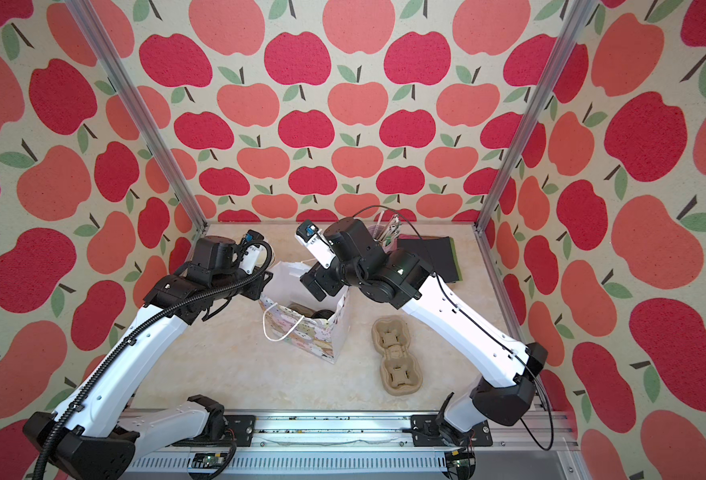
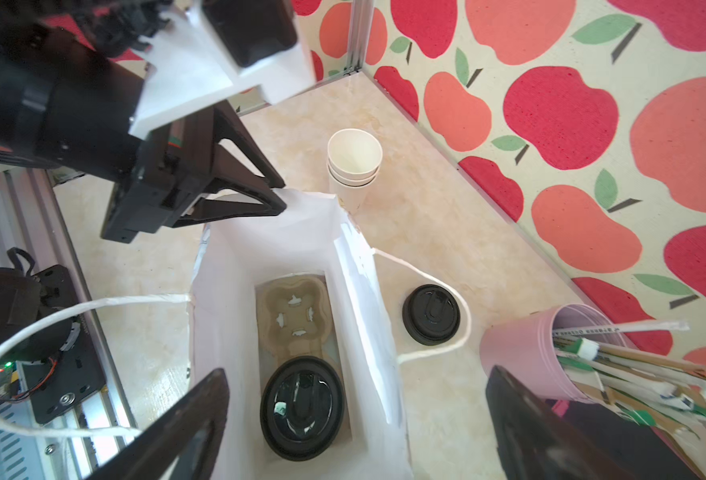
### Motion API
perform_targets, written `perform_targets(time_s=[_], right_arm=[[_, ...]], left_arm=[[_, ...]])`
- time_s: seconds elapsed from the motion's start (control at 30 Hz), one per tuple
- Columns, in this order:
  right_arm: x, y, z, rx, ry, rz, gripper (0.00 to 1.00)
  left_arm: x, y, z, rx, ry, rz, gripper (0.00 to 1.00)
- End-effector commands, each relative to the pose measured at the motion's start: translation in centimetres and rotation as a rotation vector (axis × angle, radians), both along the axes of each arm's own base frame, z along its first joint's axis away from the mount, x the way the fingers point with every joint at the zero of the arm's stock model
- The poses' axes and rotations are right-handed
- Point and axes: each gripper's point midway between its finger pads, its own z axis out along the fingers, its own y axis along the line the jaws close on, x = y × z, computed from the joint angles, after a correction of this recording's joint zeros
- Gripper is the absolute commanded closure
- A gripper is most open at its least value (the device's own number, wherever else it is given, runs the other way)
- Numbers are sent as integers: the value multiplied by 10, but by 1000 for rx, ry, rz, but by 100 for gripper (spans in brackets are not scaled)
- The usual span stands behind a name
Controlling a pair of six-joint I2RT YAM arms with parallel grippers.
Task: Pack the takeout coffee
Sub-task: 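Swing the right gripper away from the bag toward the pink straw holder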
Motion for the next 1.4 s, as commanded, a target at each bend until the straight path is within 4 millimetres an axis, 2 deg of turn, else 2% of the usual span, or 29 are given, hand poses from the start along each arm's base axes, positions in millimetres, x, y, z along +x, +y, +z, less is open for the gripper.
perform_targets(time_s=[0.0, 0.17, 0.27, 0.43, 0.63, 0.93, 1.07, 1.23, 1.37], right_arm=[[31, -29, 6, 54, -23, -152, 9], [74, -84, -12, 87, 60, -382, 19], [99, -111, -27, 112, 123, -500, 24], [132, -132, -45, 146, 194, -590, 31], [180, -140, -58, 102, 181, -637, 38], [260, -135, -69, 86, 153, -665, 45], [293, -135, -81, 44, 130, -688, 47], [322, -133, -108, -14, 145, -693, 48], [332, -130, -124, -38, 161, -695, 51]], left_arm=[[1, 5, 16, -29, -56, 25, 67], [4, 8, 27, -82, -85, 43, 49], [0, 12, 43, -127, -136, 47, 43], [-1, 18, 55, -172, -176, 53, 34], [-6, 21, 59, -204, -203, 50, 29], [-9, 23, 60, -218, -214, 50, 24], [-9, 23, 59, -220, -212, 49, 23], [-10, 24, 61, -226, -221, 52, 22], [-12, 26, 59, -224, -221, 55, 22]])
